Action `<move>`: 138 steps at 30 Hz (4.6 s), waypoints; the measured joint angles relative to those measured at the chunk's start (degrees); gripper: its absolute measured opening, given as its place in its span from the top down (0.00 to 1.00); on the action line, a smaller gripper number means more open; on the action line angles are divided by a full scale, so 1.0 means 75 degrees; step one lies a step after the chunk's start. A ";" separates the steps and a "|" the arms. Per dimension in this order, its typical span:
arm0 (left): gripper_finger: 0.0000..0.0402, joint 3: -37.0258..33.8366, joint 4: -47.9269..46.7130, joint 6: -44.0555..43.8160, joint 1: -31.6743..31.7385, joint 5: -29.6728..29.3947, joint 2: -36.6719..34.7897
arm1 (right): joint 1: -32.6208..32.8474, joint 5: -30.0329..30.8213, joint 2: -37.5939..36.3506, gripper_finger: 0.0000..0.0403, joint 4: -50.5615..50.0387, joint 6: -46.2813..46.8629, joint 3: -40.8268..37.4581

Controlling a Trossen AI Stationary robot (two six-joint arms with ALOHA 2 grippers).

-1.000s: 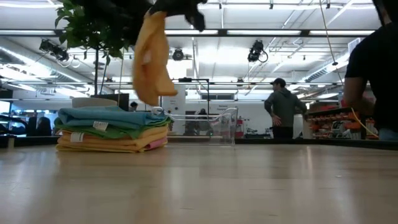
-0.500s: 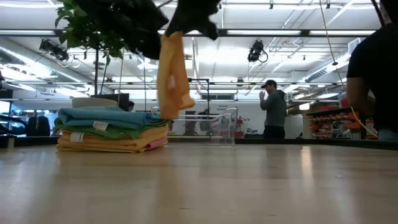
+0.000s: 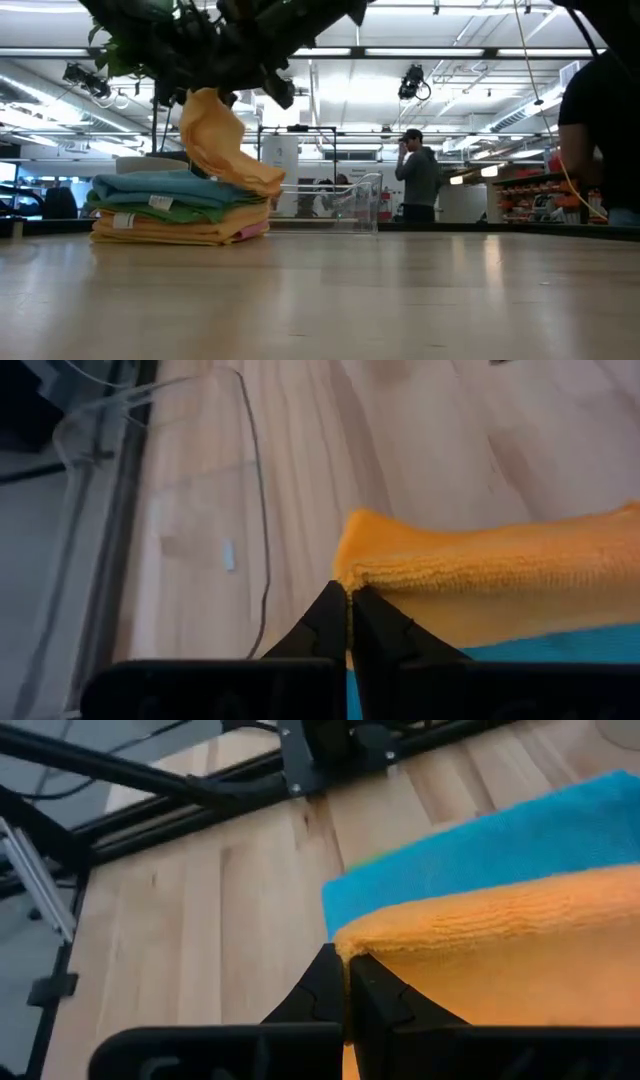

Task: Fold microfiber towels
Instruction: Stack the folded orange microfiber cloth on top of the folded blue microfiber cloth, then put the stacked microfiber cloths into the transparent bin

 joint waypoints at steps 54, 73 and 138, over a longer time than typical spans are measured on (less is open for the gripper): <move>0.44 -0.0770 -0.1583 0.1326 0.0600 -0.1385 -0.1393 | -0.0652 0.1562 -0.0153 0.53 -0.0608 0.1625 -0.0471; 0.44 0.0110 -0.1325 -0.1430 -0.2964 -0.3070 -0.0928 | -0.0657 0.1763 -0.0231 0.99 -0.2001 0.0730 -0.0595; 0.57 -0.0015 -0.4620 -1.0421 -0.3238 -0.4114 -0.3120 | -0.0722 0.0899 -0.0902 0.43 0.4541 0.5802 -0.4076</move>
